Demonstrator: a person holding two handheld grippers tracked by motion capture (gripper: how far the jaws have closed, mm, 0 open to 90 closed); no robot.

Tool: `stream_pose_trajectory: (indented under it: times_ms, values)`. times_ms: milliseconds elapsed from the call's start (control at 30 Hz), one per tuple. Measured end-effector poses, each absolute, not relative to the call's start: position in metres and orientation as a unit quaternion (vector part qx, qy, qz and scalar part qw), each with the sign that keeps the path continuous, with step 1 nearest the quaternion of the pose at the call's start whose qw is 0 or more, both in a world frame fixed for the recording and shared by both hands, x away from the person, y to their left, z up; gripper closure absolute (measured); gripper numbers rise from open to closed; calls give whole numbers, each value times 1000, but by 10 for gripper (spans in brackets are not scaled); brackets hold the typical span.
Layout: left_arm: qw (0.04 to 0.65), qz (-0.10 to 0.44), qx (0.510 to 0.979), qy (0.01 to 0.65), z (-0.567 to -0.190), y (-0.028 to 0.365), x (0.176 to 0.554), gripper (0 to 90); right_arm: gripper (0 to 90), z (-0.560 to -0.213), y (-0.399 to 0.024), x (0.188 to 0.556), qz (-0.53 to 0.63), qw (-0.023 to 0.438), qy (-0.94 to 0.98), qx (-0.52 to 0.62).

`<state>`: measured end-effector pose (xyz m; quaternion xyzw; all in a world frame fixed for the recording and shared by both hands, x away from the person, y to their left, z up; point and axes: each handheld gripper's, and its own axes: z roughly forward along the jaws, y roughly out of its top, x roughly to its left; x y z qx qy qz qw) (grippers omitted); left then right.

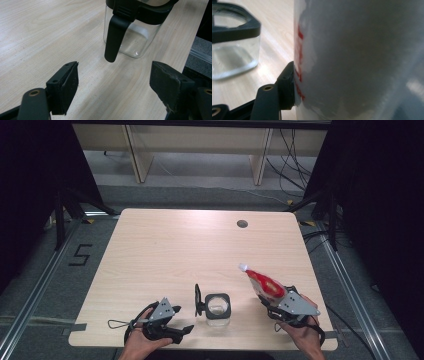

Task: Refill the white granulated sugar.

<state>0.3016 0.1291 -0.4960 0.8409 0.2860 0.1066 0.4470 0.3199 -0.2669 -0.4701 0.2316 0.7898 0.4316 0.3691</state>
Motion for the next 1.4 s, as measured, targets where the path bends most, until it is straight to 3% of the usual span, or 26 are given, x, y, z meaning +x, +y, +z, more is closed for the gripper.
stream_pose_trajectory:
  times_ms: [400,467,833,867,1400]
  values:
    - [453,102,833,302,-497,128,301,227,395,-464,-254,297,349,432,818,148]
    - [456,103,832,298,-498,128,301,227,396,-463,-250,293,308,463,823,112]
    - [454,98,829,310,-498,129,301,224,398,-468,-234,282,201,530,823,29]
    - [450,102,832,308,-497,129,301,223,399,-462,-233,280,143,556,818,-16]
    - [442,111,834,310,-498,130,301,209,403,-459,-220,272,58,595,795,-101]
